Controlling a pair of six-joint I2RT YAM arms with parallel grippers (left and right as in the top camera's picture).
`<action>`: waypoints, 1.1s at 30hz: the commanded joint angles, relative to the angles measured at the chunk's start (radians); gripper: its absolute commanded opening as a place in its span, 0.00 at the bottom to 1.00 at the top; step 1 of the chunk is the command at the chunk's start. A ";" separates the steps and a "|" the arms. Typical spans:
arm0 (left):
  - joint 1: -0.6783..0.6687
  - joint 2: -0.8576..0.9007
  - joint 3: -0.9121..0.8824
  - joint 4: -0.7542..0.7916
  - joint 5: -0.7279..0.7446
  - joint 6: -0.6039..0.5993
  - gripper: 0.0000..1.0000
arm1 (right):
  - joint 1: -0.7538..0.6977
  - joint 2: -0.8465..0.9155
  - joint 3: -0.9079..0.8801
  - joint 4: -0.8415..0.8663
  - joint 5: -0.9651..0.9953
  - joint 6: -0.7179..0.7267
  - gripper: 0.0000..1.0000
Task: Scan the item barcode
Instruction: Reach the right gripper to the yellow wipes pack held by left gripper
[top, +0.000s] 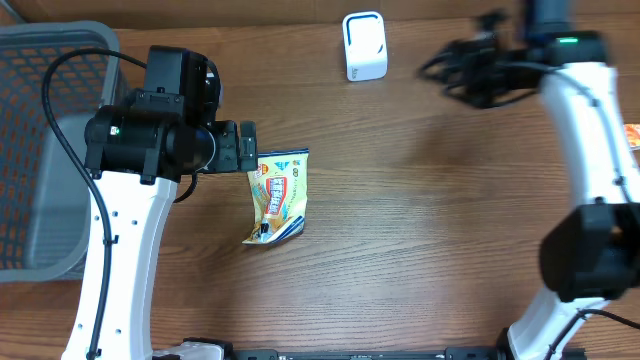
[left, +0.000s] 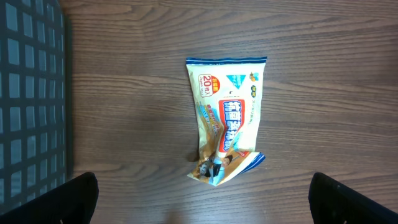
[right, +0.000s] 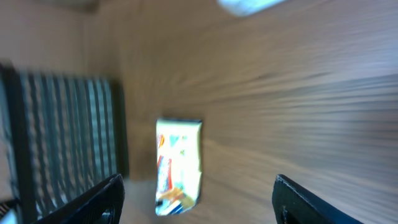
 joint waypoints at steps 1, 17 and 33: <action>0.004 0.006 0.017 0.002 -0.010 -0.014 1.00 | 0.158 0.023 -0.040 0.027 0.060 0.083 0.77; 0.004 0.006 0.017 0.002 -0.010 -0.014 1.00 | 0.564 0.188 -0.093 0.160 0.173 0.349 0.71; 0.004 0.006 0.017 0.001 -0.010 -0.013 1.00 | 0.697 0.222 -0.093 0.237 0.287 0.500 0.66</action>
